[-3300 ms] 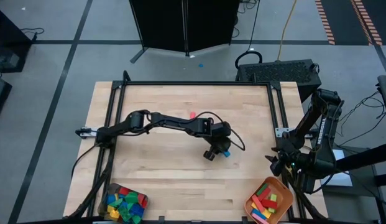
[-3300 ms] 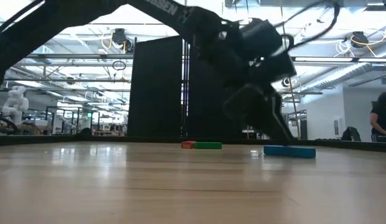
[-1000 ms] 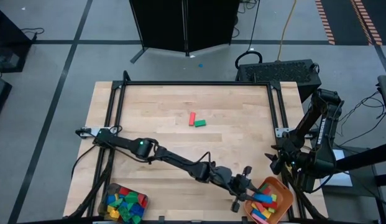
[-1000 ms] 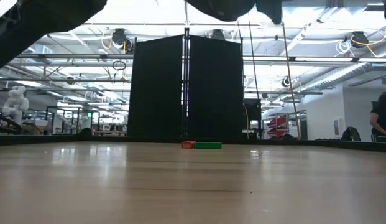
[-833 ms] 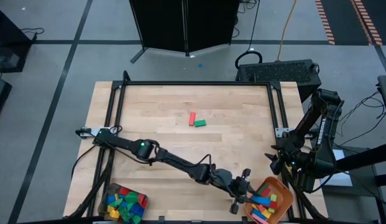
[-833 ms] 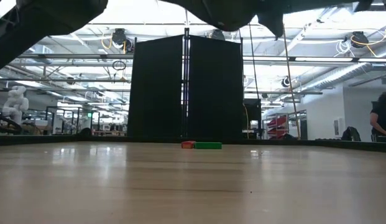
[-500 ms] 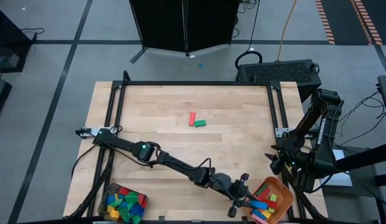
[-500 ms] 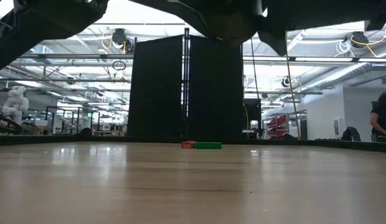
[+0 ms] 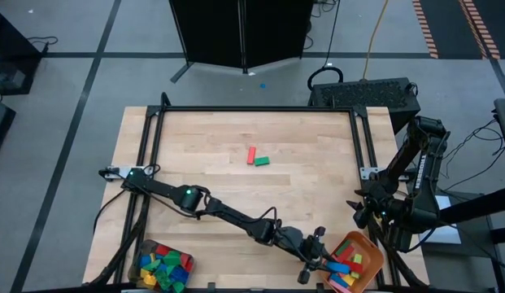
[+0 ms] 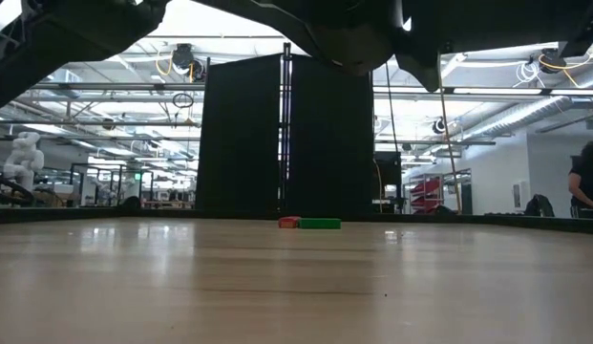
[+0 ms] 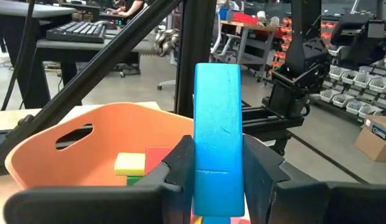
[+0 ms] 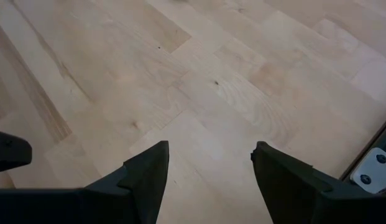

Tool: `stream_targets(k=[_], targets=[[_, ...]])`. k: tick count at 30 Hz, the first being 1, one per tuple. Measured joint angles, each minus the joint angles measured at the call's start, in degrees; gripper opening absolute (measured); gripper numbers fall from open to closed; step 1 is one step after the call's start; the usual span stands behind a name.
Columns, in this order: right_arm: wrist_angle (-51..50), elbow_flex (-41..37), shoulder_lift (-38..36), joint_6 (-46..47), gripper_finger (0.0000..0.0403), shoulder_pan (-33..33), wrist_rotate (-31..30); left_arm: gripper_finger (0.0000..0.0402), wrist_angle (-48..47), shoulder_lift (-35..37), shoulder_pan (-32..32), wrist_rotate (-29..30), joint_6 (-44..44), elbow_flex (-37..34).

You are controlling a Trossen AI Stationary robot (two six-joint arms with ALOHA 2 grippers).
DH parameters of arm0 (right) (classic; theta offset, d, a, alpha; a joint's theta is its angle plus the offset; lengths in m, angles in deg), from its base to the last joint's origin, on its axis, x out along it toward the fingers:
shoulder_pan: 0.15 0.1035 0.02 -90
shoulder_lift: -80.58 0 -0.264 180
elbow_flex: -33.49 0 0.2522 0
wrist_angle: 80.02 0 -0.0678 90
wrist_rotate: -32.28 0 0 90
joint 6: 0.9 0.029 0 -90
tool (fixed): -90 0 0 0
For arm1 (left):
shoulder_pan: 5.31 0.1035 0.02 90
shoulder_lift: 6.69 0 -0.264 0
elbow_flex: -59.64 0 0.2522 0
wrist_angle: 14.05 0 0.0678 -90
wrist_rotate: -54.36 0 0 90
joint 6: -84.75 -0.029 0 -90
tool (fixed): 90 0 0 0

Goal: Sort blocks by size
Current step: Put the blue rectangular block into the orange bin, then put the green rectangular block into the orange bin

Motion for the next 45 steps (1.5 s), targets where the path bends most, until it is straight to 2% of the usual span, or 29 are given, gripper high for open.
stream_targets(k=[3,10,15,19,22,27,31,33,35,38,45], targets=[[0.00,0.00,0.00,0.04,0.0224,0.00,0.00,0.0098,0.47,0.00,-0.09,0.00,0.00,0.00],[0.00,0.00,0.00,0.04,0.0224,0.00,0.00,0.0186,1.18,0.00,-0.07,-0.39,0.05,0.00],[0.00,0.00,0.00,0.01,0.0224,0.00,0.02,0.0199,0.86,0.00,0.14,-1.15,0.26,0.00],[0.00,-0.02,0.00,0.13,0.0224,0.00,0.02,0.0201,-0.75,1.94,1.87,5.12,0.29,-0.02],[0.00,-0.02,0.00,0.14,0.0224,0.00,0.04,0.0201,-11.56,8.04,5.54,6.12,-4.30,-0.02],[0.00,-0.02,0.00,0.39,0.0224,0.01,0.06,0.0202,-42.25,24.83,11.80,7.98,-12.85,0.51],[0.02,-0.02,-0.02,0.36,0.0224,0.00,-0.55,0.0202,-68.36,29.61,17.68,10.32,-16.85,0.26],[-0.01,-0.02,-0.02,0.32,0.0224,0.00,-2.03,0.0202,-75.83,29.50,20.92,7.35,-18.23,-2.50],[0.01,-0.02,-0.02,0.19,0.0224,0.00,-2.68,0.0202,-76.36,29.73,24.06,3.96,-17.72,-7.37],[-0.02,-0.02,-0.02,0.18,0.0224,0.02,-2.32,0.0202,-72.67,34.18,27.31,1.61,-17.59,-16.92],[0.00,-0.04,-0.02,0.15,0.0224,0.02,-2.25,0.0202,-55.99,38.79,31.56,3.28,-15.16,-38.92]])
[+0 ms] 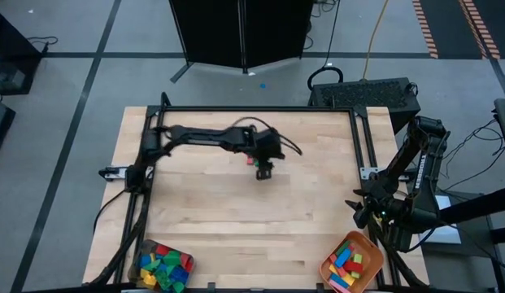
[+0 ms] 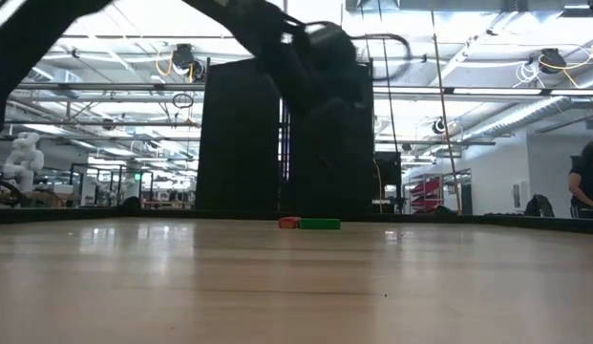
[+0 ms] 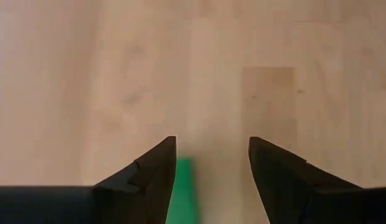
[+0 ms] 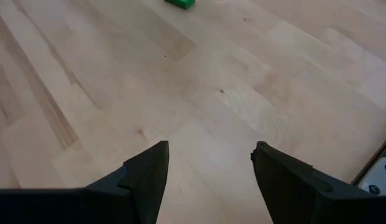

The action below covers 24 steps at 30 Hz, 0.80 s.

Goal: Sort blocks by size
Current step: Put the green rectangular block into the orange bin

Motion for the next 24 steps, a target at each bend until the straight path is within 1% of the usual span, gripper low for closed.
stream_targets(k=[3,6,9,13,16,21,24], targets=[[0.04,0.00,0.00,-0.06,0.0224,0.00,-0.20,0.0202,3.13,1.76,1.43,2.52,1.06,-5.20],[0.01,0.00,0.00,-0.23,0.0224,0.00,-0.28,0.0202,4.35,0.48,2.39,3.79,1.58,-9.23],[-0.02,0.00,0.00,-0.23,0.0224,0.00,-0.30,0.0202,11.24,1.50,2.90,3.84,2.01,-11.09],[0.01,0.00,0.01,-0.22,0.0224,0.00,-0.26,0.0203,11.65,0.91,3.00,3.97,2.03,-13.91],[0.02,0.00,0.00,-0.34,0.0224,0.00,-0.26,0.0203,14.97,1.09,2.97,4.13,2.07,-16.92],[-0.02,0.00,0.01,-0.44,0.0224,0.00,-0.26,0.0202,17.38,1.60,2.64,3.71,5.24,-21.47],[0.01,0.00,0.02,-0.71,0.0224,0.00,-0.26,0.0187,18.30,1.58,2.08,4.22,6.91,-23.38]])
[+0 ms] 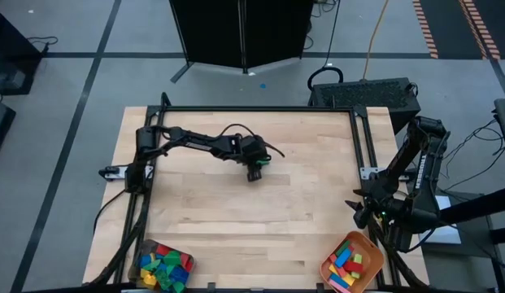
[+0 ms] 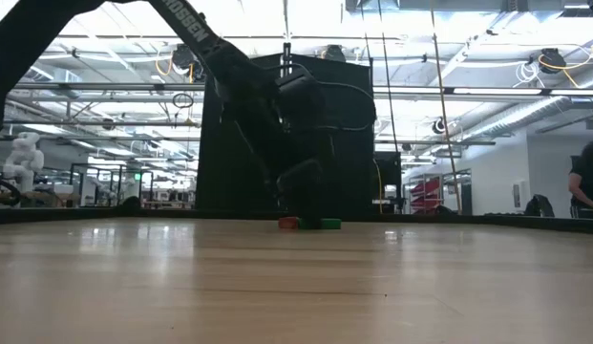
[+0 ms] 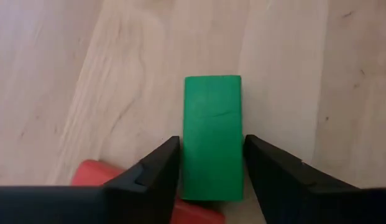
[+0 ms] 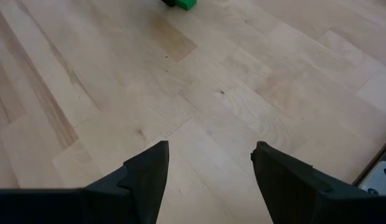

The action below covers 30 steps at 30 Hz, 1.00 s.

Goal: Sort blocks by size
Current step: Put the green rectangular block into the orange bin

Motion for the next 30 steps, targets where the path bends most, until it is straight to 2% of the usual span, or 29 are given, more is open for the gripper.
stream_targets(k=[5,11,14,20,26,30], targets=[[-0.01,0.00,-0.02,-0.34,0.0224,0.00,0.02,0.0111,0.14,0.00,-1.78,1.73,1.81,-1.14],[-0.01,0.00,-0.02,-0.34,0.0224,0.00,0.02,0.0111,0.36,0.33,-4.46,2.89,8.88,1.04],[-0.03,0.00,-0.02,-0.34,0.0224,0.00,0.04,0.0111,2.36,1.67,-7.12,0.77,11.83,2.89],[0.01,0.00,-0.01,0.12,0.0224,-0.06,0.04,0.0111,20.98,5.54,-14.27,0.45,14.61,9.13],[-0.03,0.00,-0.02,0.21,0.0224,-0.40,0.02,0.0111,33.30,1.86,-23.41,2.19,13.34,15.97],[-0.05,0.00,-0.02,0.27,0.0224,-0.50,-0.06,0.0111,33.55,-5.45,-27.37,2.81,10.17,23.74]])
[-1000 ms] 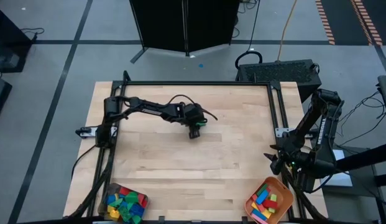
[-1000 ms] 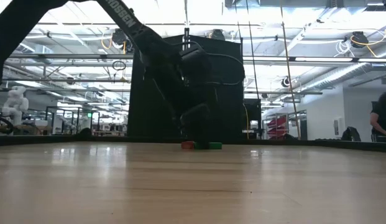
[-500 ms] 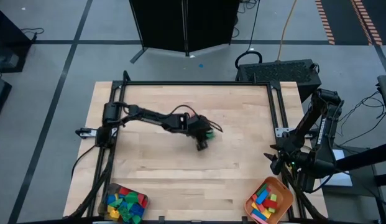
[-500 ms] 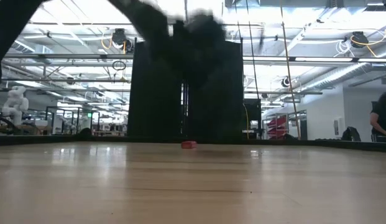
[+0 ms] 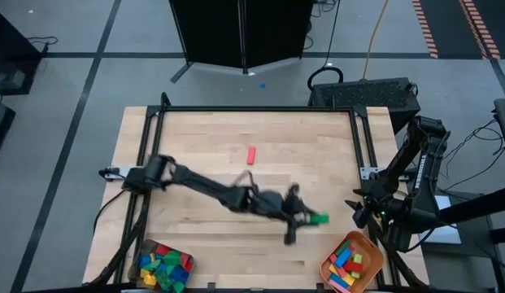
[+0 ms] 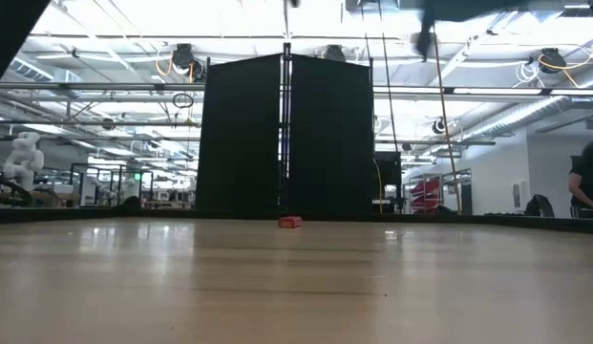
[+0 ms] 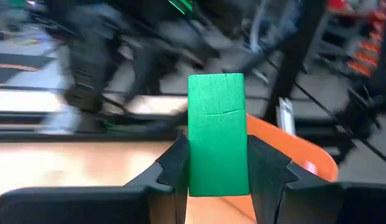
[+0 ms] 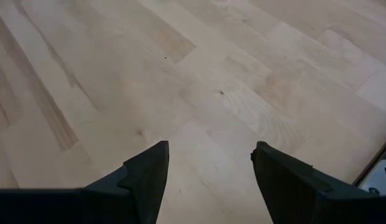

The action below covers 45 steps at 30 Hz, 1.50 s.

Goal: Sort blocks by size
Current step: Put the green rectangular block into the orange bin, then put the red rectangular block into the orange bin

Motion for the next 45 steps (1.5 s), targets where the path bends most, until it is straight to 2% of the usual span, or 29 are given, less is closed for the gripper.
stream_targets(k=[4,12,15,17,22,28,34,40,42,45], targets=[[0.05,0.00,0.02,0.01,0.0224,0.01,0.02,0.0111,0.26,-8.61,-3.08,-0.40,-1.98,10.95],[0.05,0.00,0.01,-0.22,0.0224,0.00,0.04,0.0111,-0.17,-25.53,-5.00,-3.10,-6.38,33.87],[0.02,0.00,0.00,-0.51,0.0224,0.00,0.03,0.0111,1.01,-29.70,-5.37,-4.99,-5.99,39.66],[0.06,0.00,0.02,-0.57,0.0224,0.00,0.04,0.0111,4.21,-30.25,-5.65,-5.23,-5.98,38.71],[0.05,0.00,0.09,-1.37,0.0224,0.00,-0.05,0.0111,0.33,-31.85,-5.86,-5.65,-5.97,38.60],[0.06,0.00,0.13,-1.49,0.0224,0.00,-0.11,0.0111,0.07,-33.48,-6.77,-5.87,-5.73,38.66],[0.05,0.00,0.13,-1.69,0.0224,0.00,-0.20,0.0111,1.45,-34.60,-7.56,-5.90,0.98,38.68],[0.04,0.00,0.13,-1.60,0.0224,0.00,-0.29,0.0111,2.24,-34.72,-6.96,-6.84,-2.56,38.66],[0.06,0.00,0.13,-1.60,0.0224,0.00,-0.26,0.0135,2.53,-34.72,-6.92,-7.13,-3.14,38.66],[0.05,0.00,0.13,-1.53,0.0224,0.00,-0.26,0.0198,2.57,-34.72,-7.13,-7.50,-2.69,38.66]])
